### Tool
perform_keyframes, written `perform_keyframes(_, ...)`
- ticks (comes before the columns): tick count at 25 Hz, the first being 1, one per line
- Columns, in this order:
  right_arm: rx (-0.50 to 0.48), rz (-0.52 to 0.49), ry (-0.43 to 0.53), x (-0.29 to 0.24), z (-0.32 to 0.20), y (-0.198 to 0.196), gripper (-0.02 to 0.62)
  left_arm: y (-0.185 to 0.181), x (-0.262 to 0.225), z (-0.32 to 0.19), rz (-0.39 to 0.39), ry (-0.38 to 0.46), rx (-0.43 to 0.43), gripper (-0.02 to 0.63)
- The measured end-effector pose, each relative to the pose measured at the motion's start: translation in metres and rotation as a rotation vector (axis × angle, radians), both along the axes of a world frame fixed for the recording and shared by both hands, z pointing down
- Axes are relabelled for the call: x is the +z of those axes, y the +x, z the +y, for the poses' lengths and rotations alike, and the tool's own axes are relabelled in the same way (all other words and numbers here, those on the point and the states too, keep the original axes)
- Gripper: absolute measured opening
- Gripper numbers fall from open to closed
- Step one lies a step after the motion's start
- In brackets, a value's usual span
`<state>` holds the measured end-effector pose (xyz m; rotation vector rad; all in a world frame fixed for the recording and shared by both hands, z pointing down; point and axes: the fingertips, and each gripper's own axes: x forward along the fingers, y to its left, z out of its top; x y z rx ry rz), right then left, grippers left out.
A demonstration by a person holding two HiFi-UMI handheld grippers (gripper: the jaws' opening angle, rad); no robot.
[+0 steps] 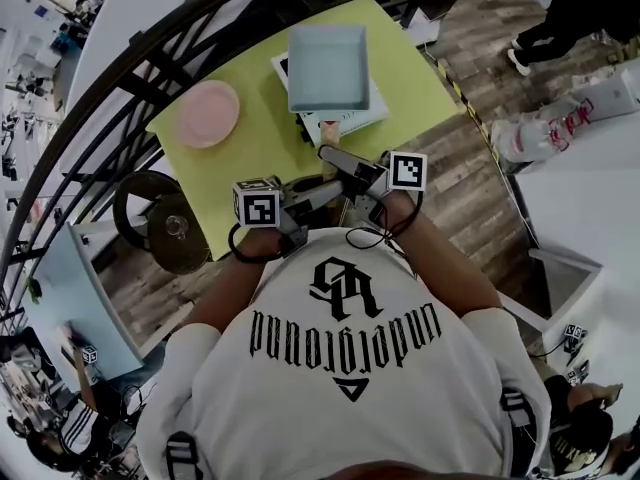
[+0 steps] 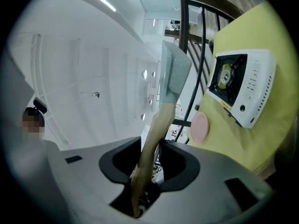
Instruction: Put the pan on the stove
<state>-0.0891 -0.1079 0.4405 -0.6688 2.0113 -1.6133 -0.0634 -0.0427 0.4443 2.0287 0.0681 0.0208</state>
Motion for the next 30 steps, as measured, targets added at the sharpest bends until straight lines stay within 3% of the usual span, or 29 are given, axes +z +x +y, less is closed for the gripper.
perform_keyframes(10, -0.070, -0.003, -0.023, 0.009, -0.058, 0.033, 0.127, 0.038, 0.010, -0.060, -0.017, -0.018, -0.067, 0.152)
perform_keyframes(17, -0.209, -0.007, -0.030, 0.019, -0.083, 0.085, 0.127, 0.099, 0.021, -0.090, -0.033, -0.018, -0.194, 0.153)
perform_keyframes(25, -0.368, 0.008, -0.027, 0.024, -0.096, 0.111, 0.127, 0.131, 0.023, -0.109, -0.040, -0.028, -0.353, 0.153)
perform_keyframes(30, -0.433, 0.000, -0.039, 0.037, -0.102, 0.116, 0.127, 0.142, 0.035, -0.118, -0.057, -0.037, -0.411, 0.153)
